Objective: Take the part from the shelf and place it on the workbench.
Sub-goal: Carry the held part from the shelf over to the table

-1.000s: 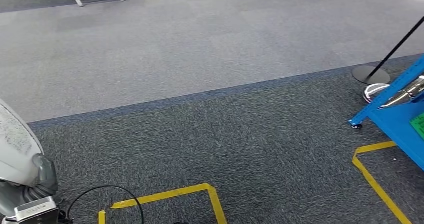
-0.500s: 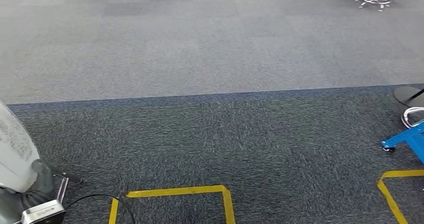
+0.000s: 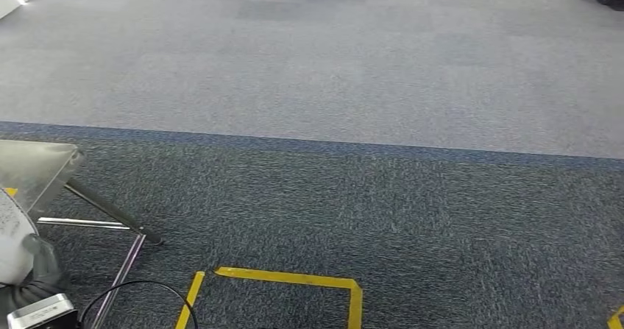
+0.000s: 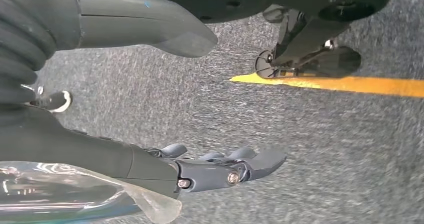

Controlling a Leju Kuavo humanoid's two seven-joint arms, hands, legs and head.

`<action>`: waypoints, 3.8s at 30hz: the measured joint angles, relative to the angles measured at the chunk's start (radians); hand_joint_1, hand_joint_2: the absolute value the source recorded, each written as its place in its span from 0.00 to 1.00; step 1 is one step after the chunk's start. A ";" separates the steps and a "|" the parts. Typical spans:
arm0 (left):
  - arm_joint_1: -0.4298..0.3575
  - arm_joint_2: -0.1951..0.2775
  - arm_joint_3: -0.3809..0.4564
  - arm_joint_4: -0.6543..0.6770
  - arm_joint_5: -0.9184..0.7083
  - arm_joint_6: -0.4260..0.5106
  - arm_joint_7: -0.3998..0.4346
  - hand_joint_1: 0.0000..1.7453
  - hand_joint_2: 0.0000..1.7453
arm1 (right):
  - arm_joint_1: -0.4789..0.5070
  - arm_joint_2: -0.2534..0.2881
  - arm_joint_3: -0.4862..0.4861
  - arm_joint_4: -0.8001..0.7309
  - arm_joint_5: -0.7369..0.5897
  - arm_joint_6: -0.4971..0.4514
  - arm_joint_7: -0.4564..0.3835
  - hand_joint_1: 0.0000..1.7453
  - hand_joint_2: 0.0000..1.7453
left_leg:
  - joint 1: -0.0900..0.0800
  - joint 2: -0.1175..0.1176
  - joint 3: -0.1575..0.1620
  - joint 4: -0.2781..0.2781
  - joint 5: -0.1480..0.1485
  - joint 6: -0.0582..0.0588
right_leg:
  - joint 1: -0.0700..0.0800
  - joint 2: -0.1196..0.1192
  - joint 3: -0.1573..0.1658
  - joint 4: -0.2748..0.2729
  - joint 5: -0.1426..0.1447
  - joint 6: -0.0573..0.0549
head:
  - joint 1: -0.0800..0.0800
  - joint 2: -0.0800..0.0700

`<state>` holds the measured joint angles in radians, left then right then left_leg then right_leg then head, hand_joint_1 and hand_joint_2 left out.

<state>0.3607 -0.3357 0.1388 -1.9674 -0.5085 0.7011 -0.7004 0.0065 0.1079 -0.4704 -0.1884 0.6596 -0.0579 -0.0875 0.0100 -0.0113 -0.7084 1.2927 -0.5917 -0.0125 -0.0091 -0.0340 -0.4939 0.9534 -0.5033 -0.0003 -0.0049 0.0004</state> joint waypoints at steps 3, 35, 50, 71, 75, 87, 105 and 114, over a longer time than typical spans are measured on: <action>-0.001 0.000 0.004 -0.001 0.000 0.000 0.000 1.00 1.00 | -0.002 -0.001 0.000 0.000 0.000 -0.001 -0.002 0.00 1.00 | 0.012 0.033 0.072 -0.139 0.087 -0.012 | -0.002 -0.039 0.015 0.002 -0.012 0.012 | 0.000 0.000; -0.018 -0.012 0.190 -0.187 0.126 0.000 0.000 1.00 1.00 | 0.028 -0.129 0.016 -0.002 0.114 0.069 -0.102 0.00 1.00 | -0.002 0.062 0.121 -0.217 0.098 0.007 | -0.001 -0.058 -0.007 0.026 -0.018 0.019 | 0.004 0.000; 0.012 -0.017 0.273 -0.200 0.214 -0.002 0.000 1.00 1.00 | 0.021 -0.135 0.051 0.002 0.173 0.068 -0.060 0.00 1.00 | -0.006 -0.075 0.143 -0.276 0.114 0.051 | -0.007 0.091 -0.064 0.112 -0.032 0.043 | 0.014 0.000; 0.054 -0.017 0.303 -0.218 0.153 -0.002 0.000 1.00 1.00 | 0.012 -0.132 0.055 0.003 0.156 0.099 -0.086 0.00 1.00 | -0.015 0.044 0.160 -0.288 0.101 0.044 | 0.004 -0.076 0.000 0.045 -0.049 0.042 | 0.001 0.000; 0.052 -0.019 0.303 -0.216 0.136 -0.002 0.000 1.00 1.00 | 0.017 -0.133 0.050 0.006 0.150 0.104 -0.021 0.00 1.00 | -0.008 -0.002 0.157 -0.294 0.110 0.056 | -0.002 0.027 -0.115 0.277 -0.162 0.053 | 0.010 0.000; 0.061 -0.024 0.304 -0.203 0.121 -0.002 0.000 1.00 1.00 | 0.029 -0.129 0.029 0.006 0.157 0.110 -0.081 0.00 1.00 | -0.004 -0.079 0.120 -0.242 0.089 0.011 | -0.015 0.086 -0.022 0.037 -0.016 0.022 | 0.003 0.000; 0.070 -0.024 0.217 -0.167 0.077 -0.002 0.000 1.00 1.00 | 0.012 -0.108 0.028 0.010 0.187 0.220 -0.035 0.00 1.00 | -0.011 0.041 0.150 -0.283 0.104 0.042 | -0.004 -0.056 0.002 0.059 -0.070 0.049 | 0.000 0.000; 0.075 -0.025 0.206 -0.166 -0.022 -0.002 0.017 1.00 1.00 | 0.007 -0.086 0.020 0.010 0.168 0.188 -0.047 0.00 1.00 | -0.005 -0.064 0.154 -0.282 0.104 0.044 | -0.013 0.075 -0.077 0.130 -0.038 0.054 | 0.007 0.000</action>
<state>0.4359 -0.3608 0.3451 -2.1336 -0.5305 0.6992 -0.6830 0.0137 0.0217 -0.4504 -0.1786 0.8277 0.1303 -0.1343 0.0048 -0.0753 -0.5544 1.0110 -0.4875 0.0311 -0.0224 0.0412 -0.5708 1.0834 -0.5418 0.0536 0.0020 0.0004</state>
